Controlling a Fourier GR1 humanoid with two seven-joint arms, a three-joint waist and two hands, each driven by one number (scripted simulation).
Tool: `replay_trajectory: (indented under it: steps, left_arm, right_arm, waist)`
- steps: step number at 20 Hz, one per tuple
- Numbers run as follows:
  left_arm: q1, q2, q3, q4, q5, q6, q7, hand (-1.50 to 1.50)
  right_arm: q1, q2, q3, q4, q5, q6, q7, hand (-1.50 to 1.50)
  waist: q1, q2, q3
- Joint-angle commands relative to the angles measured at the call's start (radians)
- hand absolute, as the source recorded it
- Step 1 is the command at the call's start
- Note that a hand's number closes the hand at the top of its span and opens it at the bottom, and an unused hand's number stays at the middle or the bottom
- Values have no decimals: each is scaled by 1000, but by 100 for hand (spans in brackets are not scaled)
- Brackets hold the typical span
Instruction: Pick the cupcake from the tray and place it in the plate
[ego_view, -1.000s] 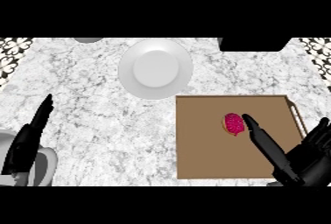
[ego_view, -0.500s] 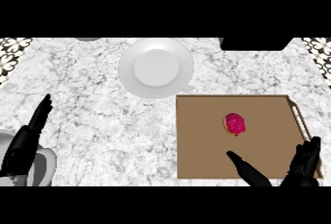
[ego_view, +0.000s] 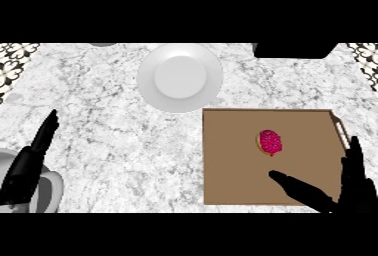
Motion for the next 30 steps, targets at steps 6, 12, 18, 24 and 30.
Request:
replay_trajectory:
  steps: [6,12,18,24,30]
  left_arm:
    - [-11,-33,27,89,-9,-11,-19,0]
    - [21,-59,32,90,-46,-22,-42,0]
    - [31,-30,93,40,-20,-86,-9,0]
    - [-40,-91,83,153,-77,-76,-42,0]
    - [40,-117,97,23,-131,-78,3,0]
  right_arm:
    - [-205,-75,2,28,-17,320,348,-150]
    - [-240,-49,-26,148,-111,362,245,-150]
    - [-285,-3,3,178,-96,394,262,-150]
    - [-358,-6,-64,307,-200,488,180,-150]
    - [-349,37,-142,485,-213,498,11,-150]
  waist:
    - [-15,1,-2]
    - [-15,-1,0]
    - [-14,-3,0]
    - [-21,0,0]
    - [-14,-1,0]
